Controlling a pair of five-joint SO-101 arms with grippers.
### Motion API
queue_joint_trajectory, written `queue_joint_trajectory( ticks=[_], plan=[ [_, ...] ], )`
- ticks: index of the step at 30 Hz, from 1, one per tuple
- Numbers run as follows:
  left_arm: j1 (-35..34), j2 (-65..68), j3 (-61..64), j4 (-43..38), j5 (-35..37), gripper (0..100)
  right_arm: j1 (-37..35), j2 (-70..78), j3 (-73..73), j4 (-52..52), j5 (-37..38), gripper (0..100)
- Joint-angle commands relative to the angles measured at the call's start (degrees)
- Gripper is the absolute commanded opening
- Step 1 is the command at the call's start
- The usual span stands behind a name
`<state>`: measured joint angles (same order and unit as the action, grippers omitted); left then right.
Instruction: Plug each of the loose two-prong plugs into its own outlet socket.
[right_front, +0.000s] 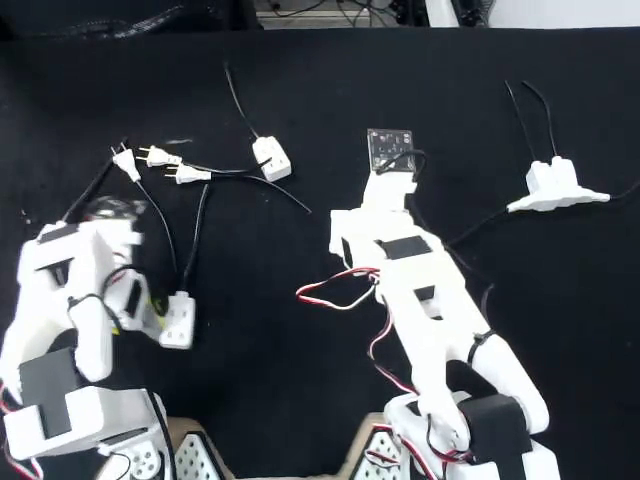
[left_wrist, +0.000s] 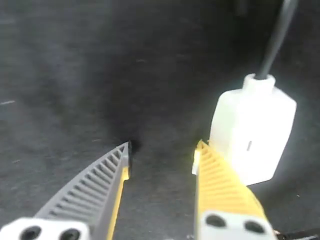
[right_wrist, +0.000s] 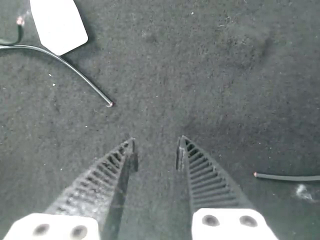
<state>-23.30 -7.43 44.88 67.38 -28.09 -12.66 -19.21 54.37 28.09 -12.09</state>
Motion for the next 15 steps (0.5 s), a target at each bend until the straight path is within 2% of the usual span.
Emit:
queue_joint_trajectory(
  ticks=[1, 10, 15],
  plan=[
    [7.3, -2.0, 0.6, 0.2, 3.4, 21, 0.9, -2.2, -4.9, 0.0, -0.3, 12.6],
    [26.4, -2.0, 0.2, -0.7, 10.4, 21, 0.9, -2.4, -4.9, 0.0, -0.3, 12.6],
    [35.0, -2.0, 2.9, -9.0, 14.7, 21, 0.9, -2.5, -4.9, 0.0, -0.3, 12.6]
  ],
)
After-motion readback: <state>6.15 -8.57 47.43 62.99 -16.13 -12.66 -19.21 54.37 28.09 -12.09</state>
